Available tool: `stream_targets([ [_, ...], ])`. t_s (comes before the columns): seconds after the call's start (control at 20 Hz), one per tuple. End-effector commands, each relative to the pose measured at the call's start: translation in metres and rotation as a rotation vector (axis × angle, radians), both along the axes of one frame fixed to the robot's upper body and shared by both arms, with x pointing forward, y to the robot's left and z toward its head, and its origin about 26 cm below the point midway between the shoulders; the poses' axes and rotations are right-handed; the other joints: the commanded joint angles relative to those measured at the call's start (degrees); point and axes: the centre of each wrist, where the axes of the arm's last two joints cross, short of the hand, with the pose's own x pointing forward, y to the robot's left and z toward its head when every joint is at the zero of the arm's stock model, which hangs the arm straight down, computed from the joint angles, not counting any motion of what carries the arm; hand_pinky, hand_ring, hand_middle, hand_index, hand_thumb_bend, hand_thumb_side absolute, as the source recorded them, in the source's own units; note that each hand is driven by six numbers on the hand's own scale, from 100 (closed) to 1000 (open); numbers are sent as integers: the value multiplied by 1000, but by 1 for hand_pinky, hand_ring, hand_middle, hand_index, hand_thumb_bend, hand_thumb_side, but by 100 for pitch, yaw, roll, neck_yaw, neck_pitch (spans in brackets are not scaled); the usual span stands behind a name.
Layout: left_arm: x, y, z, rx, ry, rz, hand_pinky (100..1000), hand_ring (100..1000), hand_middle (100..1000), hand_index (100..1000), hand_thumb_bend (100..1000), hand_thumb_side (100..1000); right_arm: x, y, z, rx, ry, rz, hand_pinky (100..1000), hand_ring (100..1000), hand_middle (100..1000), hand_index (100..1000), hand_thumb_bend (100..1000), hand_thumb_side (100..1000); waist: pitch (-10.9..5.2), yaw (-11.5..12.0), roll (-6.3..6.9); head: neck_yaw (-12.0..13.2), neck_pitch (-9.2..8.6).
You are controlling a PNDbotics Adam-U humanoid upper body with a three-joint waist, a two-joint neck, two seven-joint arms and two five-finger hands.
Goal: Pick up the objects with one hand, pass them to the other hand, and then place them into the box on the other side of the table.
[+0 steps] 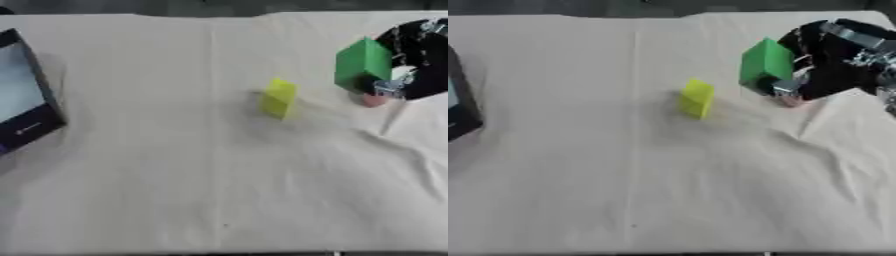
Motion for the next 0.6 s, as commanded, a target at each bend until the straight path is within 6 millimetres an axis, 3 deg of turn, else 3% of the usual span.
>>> stream_targets([
  [0.05, -6, -2, 26, 78, -72, -5, 734, 777, 861, 810, 823, 423, -1, 7, 6, 4, -78, -8, 795, 733, 449, 480, 383, 100, -249, 28, 92, -32, 59],
  [0.45, -11, -28, 67, 205, -179, -73, 744, 783, 858, 810, 823, 420, 13, 15, 0, 116, -122, -61, 793, 730, 445, 477, 373, 100, -287, 149, 148, -139, 80],
  [0.5, -11, -32, 70, 224, -184, -84, 744, 782, 857, 810, 922, 413, 15, 16, -1, 123, -129, -64, 793, 729, 444, 477, 383, 100, -291, 167, 158, -153, 76],
  [0.55, -12, -35, 74, 245, -186, -94, 744, 782, 856, 809, 832, 419, 17, 17, -1, 128, -138, -69, 793, 728, 444, 477, 374, 100, -295, 187, 168, -173, 72],
  [0.6, -12, -39, 77, 265, -185, -102, 744, 782, 856, 809, 834, 418, 18, 18, -1, 132, -146, -73, 793, 727, 444, 477, 376, 100, -298, 206, 177, -197, 69],
])
